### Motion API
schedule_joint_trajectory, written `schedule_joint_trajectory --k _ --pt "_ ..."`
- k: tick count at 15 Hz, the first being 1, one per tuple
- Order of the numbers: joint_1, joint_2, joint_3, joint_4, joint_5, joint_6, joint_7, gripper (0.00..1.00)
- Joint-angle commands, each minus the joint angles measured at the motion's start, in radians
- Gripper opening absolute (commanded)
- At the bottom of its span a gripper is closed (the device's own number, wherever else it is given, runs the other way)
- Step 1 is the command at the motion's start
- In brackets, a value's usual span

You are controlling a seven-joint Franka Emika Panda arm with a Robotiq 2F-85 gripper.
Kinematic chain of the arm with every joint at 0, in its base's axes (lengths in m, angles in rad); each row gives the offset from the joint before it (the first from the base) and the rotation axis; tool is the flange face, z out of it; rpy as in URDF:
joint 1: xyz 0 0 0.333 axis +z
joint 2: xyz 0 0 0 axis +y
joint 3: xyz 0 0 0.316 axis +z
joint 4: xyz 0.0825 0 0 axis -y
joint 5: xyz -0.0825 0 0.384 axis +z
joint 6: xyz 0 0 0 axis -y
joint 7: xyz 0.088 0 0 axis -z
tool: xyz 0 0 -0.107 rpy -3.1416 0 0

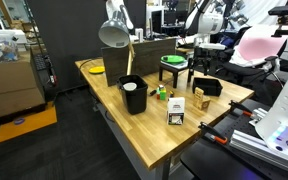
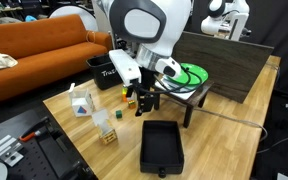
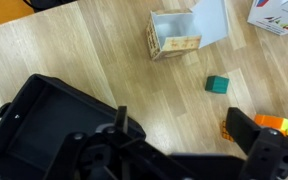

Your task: Move the black box forward

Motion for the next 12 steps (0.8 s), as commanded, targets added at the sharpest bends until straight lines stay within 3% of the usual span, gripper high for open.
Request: schedule_joint_trajectory --k 1,12 --pt "-0.029 -0.005 0.028 0.001 -0.011 -0.001 0.008 1.0" --pt "-0.078 0.163 0.038 0.099 0.01 -0.011 0.016 1.0"
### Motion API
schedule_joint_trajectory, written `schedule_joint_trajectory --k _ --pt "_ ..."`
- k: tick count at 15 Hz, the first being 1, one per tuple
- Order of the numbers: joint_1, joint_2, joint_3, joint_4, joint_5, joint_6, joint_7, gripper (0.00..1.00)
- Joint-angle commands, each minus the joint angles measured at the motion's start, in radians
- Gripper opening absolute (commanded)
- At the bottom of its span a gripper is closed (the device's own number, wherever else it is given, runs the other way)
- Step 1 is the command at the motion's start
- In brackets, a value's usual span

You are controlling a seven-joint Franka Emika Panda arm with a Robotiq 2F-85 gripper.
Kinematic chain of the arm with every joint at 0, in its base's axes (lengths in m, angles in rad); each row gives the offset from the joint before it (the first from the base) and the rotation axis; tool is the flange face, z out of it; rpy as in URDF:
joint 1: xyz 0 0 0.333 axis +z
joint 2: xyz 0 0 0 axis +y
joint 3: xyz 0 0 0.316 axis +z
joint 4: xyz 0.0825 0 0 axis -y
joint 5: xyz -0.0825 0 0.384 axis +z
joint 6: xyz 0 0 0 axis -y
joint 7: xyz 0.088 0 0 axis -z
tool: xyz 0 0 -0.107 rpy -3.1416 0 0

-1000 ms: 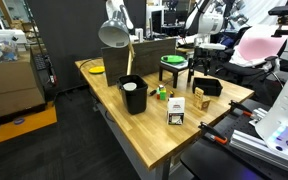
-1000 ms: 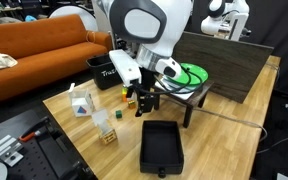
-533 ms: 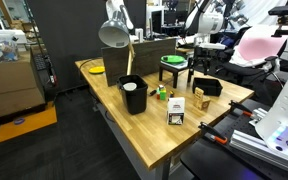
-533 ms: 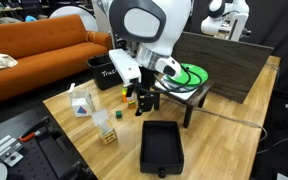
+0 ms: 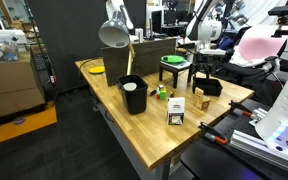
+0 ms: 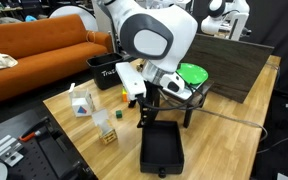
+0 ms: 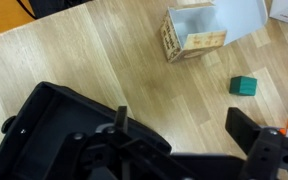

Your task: Move the black box forward

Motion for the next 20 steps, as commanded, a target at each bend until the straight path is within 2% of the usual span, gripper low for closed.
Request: schedule_joint_trajectory --k 1,10,14,15,17,18,20 --pt "-0.045 0.069 0.038 0.063 0.008 -0.014 0.008 1.0" --pt "-0.074 0.191 0.069 0.143 0.01 -0.017 0.023 1.0" --pt "-0.085 0.188 0.064 0.146 0.007 -0.013 0.028 0.86" --pt "-0.087 0.188 0.062 0.145 0.005 -0.012 0.029 0.89" --pt "-0.09 0.183 0.059 0.141 0.0 -0.006 0.03 0.88" --pt "-0.09 0.18 0.056 0.139 -0.005 -0.003 0.03 0.95" --pt "-0.09 0.173 0.046 0.136 -0.018 0.008 0.035 0.98"
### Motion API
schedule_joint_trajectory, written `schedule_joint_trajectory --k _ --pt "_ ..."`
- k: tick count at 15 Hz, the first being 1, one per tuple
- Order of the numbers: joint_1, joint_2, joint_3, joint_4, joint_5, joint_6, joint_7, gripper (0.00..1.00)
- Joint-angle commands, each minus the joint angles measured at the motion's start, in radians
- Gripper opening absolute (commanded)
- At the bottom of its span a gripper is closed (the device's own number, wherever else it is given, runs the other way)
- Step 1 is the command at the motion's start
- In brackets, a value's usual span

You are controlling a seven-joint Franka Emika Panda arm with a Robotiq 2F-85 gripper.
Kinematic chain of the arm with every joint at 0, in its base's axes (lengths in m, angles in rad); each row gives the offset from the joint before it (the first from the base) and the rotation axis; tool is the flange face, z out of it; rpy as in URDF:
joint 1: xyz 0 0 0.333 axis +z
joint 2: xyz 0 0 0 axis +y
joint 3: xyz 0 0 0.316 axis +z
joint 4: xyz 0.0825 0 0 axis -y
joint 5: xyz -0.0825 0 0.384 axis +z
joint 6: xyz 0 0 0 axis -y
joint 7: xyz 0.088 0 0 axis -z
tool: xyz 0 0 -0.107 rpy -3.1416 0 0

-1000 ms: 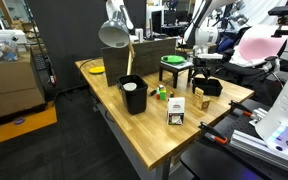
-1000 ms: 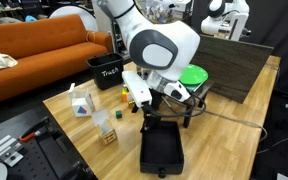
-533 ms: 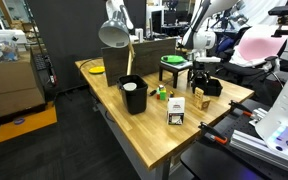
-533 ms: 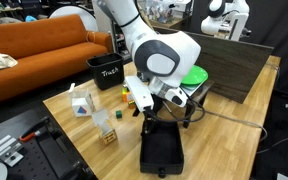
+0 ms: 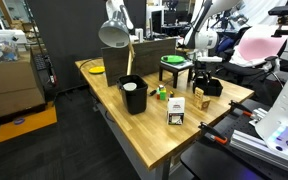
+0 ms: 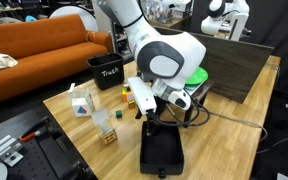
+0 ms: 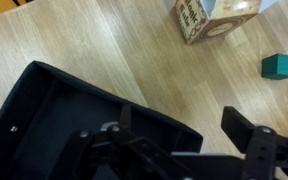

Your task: Move the black box forward

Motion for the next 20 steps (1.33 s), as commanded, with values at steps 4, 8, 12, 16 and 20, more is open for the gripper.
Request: schedule_joint_trajectory --k 4,8,12,16,20 --pt "-0.029 -0.001 -0.01 0.011 -0.034 0.025 0.008 1.0" --pt "-0.049 -0.003 -0.006 0.002 -0.04 0.025 -0.016 0.99" --pt "-0.046 -0.017 0.001 -0.042 -0.049 0.037 -0.043 1.0" --pt "-0.049 -0.029 0.002 -0.073 -0.049 0.038 -0.069 1.0" --pt "-0.054 -0.044 -0.004 -0.086 -0.051 0.04 -0.082 1.0"
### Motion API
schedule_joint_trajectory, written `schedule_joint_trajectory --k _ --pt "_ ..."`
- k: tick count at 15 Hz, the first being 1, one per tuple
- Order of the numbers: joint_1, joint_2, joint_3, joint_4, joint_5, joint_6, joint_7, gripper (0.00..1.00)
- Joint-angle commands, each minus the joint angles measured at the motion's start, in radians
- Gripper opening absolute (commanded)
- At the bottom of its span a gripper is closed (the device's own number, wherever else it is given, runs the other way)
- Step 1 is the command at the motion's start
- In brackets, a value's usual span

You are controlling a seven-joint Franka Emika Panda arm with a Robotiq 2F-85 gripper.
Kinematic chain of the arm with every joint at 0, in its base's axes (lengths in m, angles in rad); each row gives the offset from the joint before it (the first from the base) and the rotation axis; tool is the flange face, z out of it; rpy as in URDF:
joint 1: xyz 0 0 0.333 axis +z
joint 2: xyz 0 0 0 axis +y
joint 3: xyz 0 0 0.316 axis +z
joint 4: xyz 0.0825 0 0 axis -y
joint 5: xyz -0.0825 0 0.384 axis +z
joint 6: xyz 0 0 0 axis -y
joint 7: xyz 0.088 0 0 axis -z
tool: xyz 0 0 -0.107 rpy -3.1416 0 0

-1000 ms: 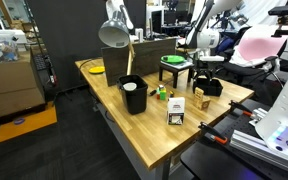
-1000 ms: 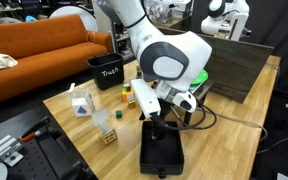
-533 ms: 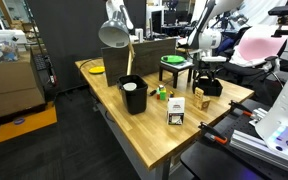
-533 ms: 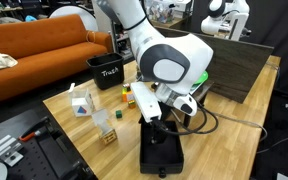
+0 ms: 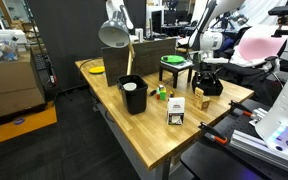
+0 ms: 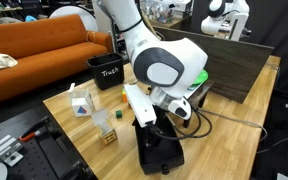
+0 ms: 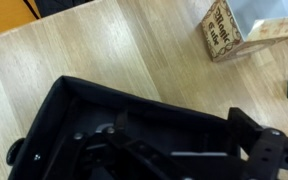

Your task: Move the black box forward

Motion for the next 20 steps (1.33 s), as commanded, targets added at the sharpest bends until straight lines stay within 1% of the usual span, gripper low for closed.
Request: schedule_joint_trajectory --k 1,6,12,17,20 --pt "-0.029 -0.032 0.009 -0.028 -0.016 0.017 -0.018 1.0" --pt "-0.047 -0.05 0.0 -0.026 -0.021 0.018 -0.026 1.0" --pt "-0.056 -0.096 0.007 -0.061 -0.01 0.03 -0.06 1.0" --pt "-0.045 -0.153 0.017 -0.118 -0.021 0.041 -0.114 1.0" --pt "-0.036 -0.18 0.035 -0.128 -0.022 0.035 -0.154 1.0"
